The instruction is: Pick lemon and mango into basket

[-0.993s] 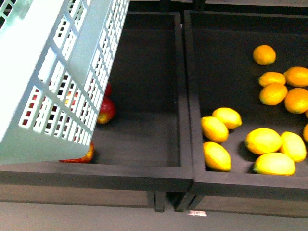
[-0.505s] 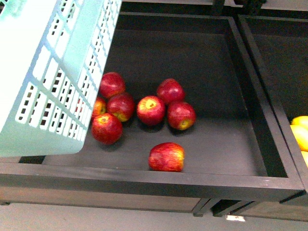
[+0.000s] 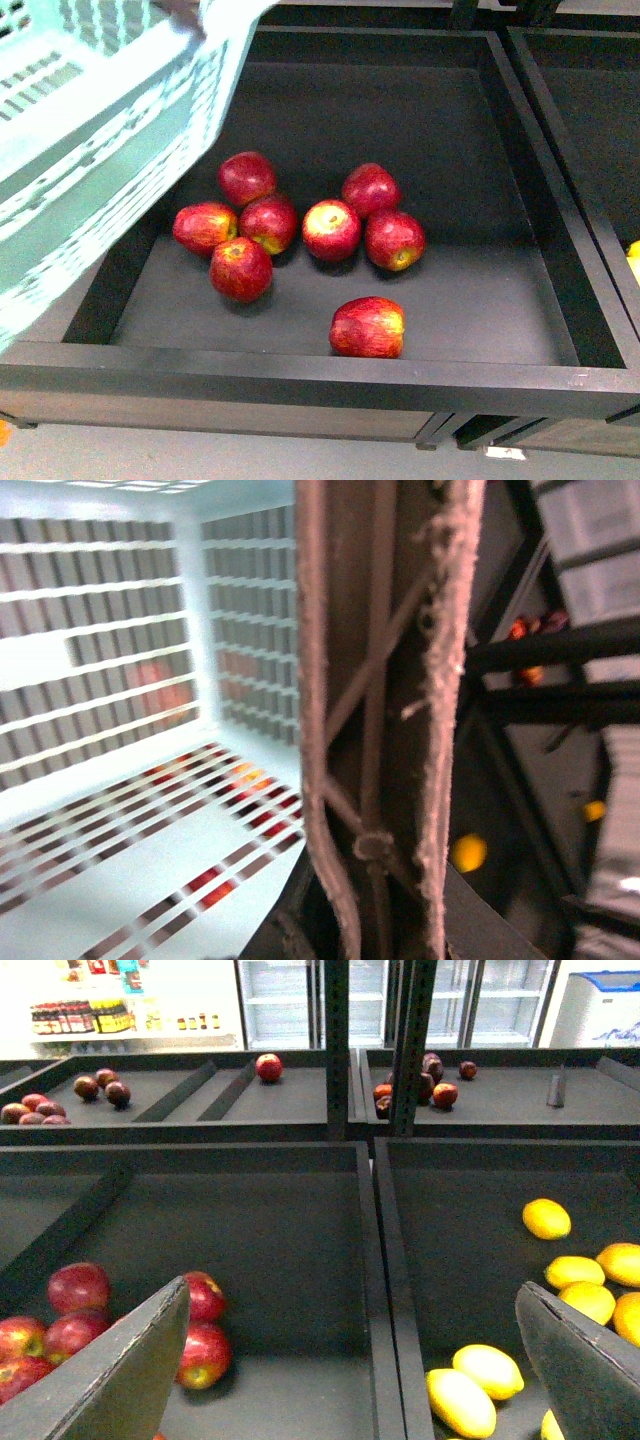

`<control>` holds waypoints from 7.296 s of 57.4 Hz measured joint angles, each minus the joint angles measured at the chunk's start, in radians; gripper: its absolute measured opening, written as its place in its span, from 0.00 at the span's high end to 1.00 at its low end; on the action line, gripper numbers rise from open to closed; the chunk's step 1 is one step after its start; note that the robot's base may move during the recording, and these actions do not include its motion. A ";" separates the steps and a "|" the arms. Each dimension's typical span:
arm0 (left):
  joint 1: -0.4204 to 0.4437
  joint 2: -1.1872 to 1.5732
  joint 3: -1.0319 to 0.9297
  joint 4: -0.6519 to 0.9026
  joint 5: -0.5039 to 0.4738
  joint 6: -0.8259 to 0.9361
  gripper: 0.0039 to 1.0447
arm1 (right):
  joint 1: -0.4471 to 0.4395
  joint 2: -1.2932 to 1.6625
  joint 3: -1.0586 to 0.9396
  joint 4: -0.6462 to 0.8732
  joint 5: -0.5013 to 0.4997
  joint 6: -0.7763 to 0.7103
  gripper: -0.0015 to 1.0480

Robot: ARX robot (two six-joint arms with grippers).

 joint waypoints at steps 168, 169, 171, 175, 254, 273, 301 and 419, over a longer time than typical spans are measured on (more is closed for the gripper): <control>-0.409 0.611 0.616 0.135 0.332 0.012 0.95 | -0.665 2.441 1.281 0.074 -0.281 -1.036 0.08; -0.409 0.611 0.616 0.135 0.332 0.012 0.95 | -0.663 2.445 1.286 0.073 -0.281 -1.036 0.08; -0.409 0.611 0.616 0.135 0.332 0.012 0.95 | -0.660 2.457 1.304 0.070 -0.281 -1.036 0.08; -0.409 0.611 0.616 0.135 0.331 0.013 0.95 | -0.655 2.473 1.327 0.063 -0.280 -1.035 0.08; -0.409 0.611 0.616 0.135 0.331 0.012 0.95 | -0.663 2.558 1.449 -0.019 -0.318 -0.858 0.22; -0.409 0.611 0.616 0.135 0.332 0.012 0.95 | -0.692 2.351 1.311 0.028 -0.513 -0.760 0.23; -0.409 0.611 0.616 0.135 0.333 0.012 0.95 | -0.667 1.740 0.969 0.235 -0.869 -0.380 0.23; -0.407 0.613 0.616 0.135 0.332 0.012 0.95 | -0.005 1.177 0.408 0.751 -0.004 -0.014 0.78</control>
